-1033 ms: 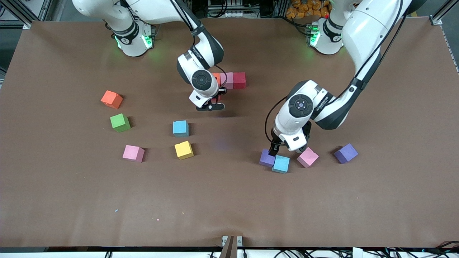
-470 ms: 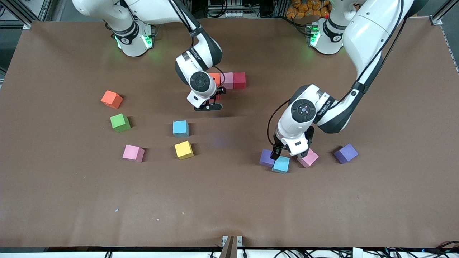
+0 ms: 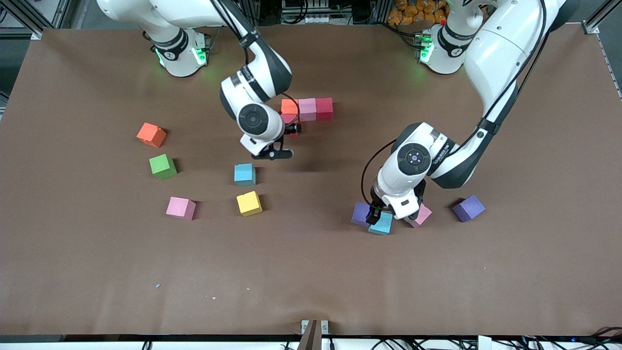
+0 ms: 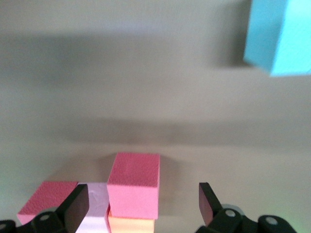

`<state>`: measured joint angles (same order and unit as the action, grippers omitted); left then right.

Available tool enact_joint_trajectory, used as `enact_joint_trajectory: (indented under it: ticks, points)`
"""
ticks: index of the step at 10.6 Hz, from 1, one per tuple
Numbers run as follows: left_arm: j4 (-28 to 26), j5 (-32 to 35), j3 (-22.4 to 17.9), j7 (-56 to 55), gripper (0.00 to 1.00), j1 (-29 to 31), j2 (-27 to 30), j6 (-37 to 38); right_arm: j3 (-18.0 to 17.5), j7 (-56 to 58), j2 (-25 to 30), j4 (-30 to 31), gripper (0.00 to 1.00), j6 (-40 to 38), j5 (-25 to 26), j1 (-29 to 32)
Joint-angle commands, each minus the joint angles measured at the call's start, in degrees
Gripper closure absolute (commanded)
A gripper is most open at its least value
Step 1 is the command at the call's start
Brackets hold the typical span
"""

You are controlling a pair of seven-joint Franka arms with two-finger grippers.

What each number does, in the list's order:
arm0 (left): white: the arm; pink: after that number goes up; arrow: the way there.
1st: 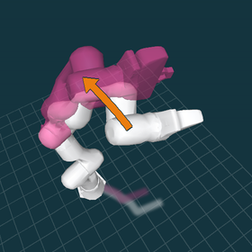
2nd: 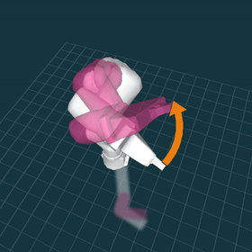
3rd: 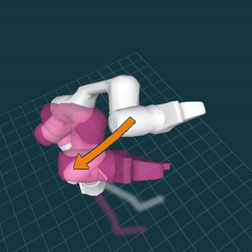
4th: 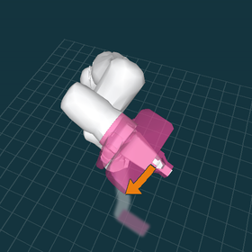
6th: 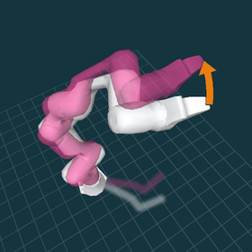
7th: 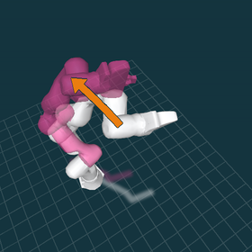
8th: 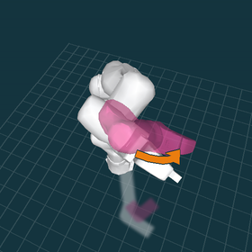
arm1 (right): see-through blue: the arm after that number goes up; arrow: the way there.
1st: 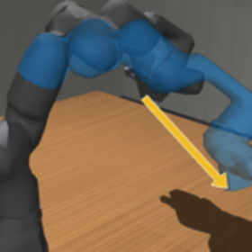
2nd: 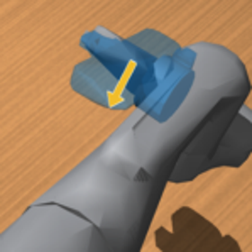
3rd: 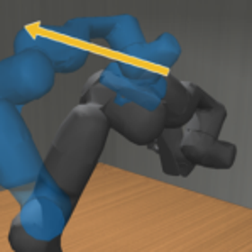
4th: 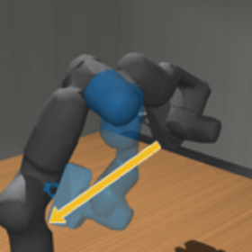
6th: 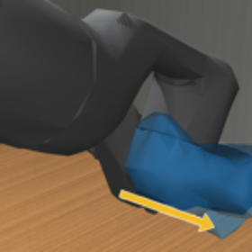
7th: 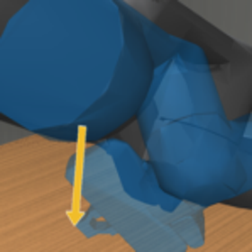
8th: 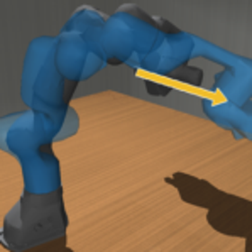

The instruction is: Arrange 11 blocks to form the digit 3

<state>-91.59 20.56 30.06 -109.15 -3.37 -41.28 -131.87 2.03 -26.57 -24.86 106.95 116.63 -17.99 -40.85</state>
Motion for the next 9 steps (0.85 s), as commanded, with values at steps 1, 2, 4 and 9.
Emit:
enact_joint_trajectory:
  ticks: [1, 2, 4, 9]
  points:
    - [5.8, 0.0, -0.3, -0.1, 0.0, -1.5, -4.1, 1.4, -0.5, 7.2, -2.0, -2.6, 0.0, -1.0, 3.4, 5.5]
    - [6.8, -0.1, -1.1, -0.2, 0.0, -2.4, -4.8, 1.4, -0.5, 10.1, -2.9, -3.5, 0.0, -1.0, 3.6, 7.7]
    - [7.6, -0.3, -3.8, -0.2, 0.0, -4.7, -5.5, 1.3, -0.6, 12.5, -6.0, -6.0, 0.0, -0.8, 6.4, 10.2]
    - [7.7, -0.3, -4.0, 0.0, 0.0, -5.0, -6.9, 1.4, -0.6, 17.8, -9.4, -7.5, 0.0, 1.9, 10.5, 13.7]
